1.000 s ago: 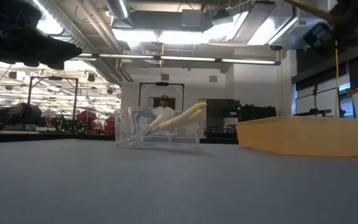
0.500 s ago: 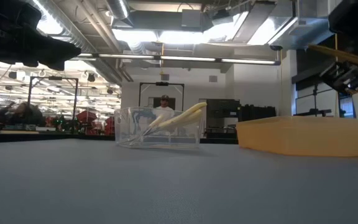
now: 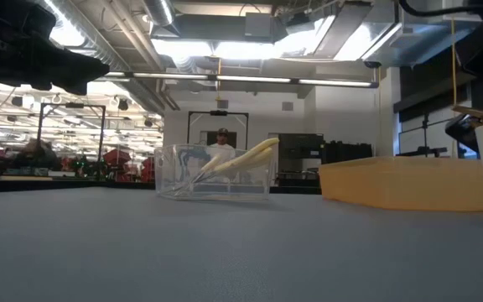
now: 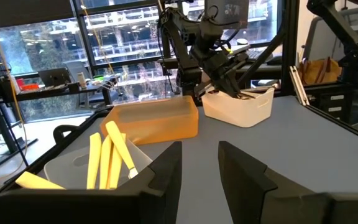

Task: Sort silverware by color (type)
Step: Put the gold knife into the white bin

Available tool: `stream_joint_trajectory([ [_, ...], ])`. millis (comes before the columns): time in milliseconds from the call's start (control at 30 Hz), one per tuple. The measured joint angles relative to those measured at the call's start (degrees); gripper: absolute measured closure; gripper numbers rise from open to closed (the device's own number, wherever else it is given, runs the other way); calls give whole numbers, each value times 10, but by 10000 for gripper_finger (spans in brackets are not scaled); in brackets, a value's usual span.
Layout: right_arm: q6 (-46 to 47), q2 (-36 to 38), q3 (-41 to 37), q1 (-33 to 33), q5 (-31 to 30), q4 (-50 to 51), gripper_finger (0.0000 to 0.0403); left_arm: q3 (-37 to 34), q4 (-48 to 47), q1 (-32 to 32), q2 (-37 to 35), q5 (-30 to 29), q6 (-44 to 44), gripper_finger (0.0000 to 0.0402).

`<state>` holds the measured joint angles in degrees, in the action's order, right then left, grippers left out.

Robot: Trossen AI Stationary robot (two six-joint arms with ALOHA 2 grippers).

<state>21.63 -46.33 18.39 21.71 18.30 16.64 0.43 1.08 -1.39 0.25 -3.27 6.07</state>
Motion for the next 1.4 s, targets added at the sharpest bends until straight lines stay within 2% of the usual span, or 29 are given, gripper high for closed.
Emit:
stream_joint_trajectory([
  [367,2,0,-3,0,-7,0,376,0,0,0,0,0,0,303],
  [833,2,0,-4,0,-8,2,373,0,0,0,0,0,0,303],
  [1067,2,0,-4,0,-41,0,372,0,0,0,0,0,0,303],
  [1400,7,0,-4,0,-46,1,372,0,0,0,0,0,2,303],
])
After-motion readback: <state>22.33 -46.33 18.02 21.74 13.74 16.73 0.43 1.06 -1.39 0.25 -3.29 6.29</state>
